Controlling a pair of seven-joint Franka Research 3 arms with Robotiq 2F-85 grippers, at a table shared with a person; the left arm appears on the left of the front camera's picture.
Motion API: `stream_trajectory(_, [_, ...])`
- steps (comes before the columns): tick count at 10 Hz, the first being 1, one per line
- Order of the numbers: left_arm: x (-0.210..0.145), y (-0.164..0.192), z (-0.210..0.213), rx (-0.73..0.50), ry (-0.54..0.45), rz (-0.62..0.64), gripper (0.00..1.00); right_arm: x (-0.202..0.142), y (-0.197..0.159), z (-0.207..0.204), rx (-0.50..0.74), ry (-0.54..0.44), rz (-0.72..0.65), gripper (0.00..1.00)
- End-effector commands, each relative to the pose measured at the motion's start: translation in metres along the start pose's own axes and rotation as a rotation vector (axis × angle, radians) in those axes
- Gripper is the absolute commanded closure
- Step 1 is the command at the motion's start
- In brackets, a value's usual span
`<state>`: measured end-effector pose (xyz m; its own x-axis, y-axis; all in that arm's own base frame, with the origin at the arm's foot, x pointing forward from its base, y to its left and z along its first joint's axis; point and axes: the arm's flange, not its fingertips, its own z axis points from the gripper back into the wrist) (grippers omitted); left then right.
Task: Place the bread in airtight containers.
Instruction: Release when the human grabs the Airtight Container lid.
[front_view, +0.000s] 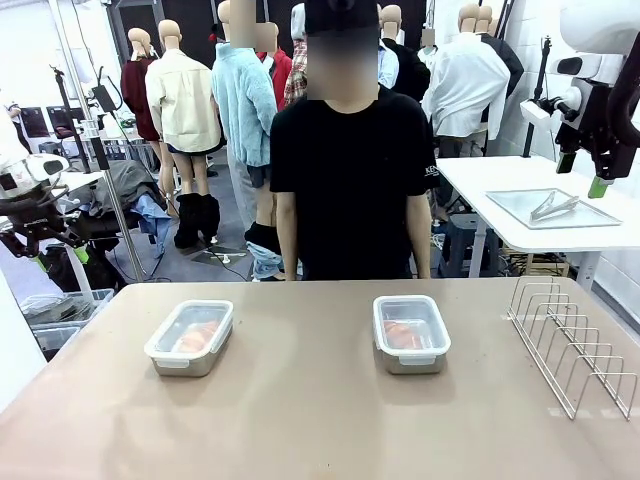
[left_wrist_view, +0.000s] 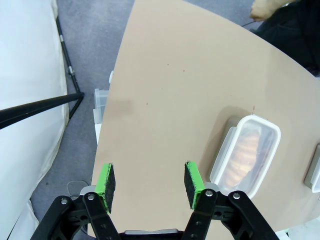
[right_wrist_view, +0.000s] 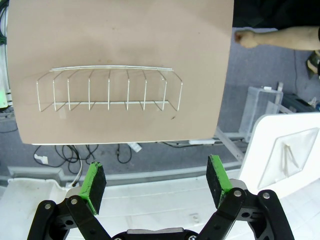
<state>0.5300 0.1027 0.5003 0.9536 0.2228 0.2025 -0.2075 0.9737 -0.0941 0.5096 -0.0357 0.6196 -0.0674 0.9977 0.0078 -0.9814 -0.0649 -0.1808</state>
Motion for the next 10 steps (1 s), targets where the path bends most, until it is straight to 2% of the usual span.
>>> stream_trajectory(1, [-0.0009, -0.0003, 0.0023, 0.018, -0.006, 0.006, 0.28, 0.0003, -0.0011, 0.0001, 0.009, 0.006, -0.001, 0.0])
stream_trajectory(10, [-0.0009, -0.0003, 0.0023, 0.018, -0.006, 0.006, 0.28, 0.0003, -0.0011, 0.0001, 0.009, 0.006, -0.001, 0.0])
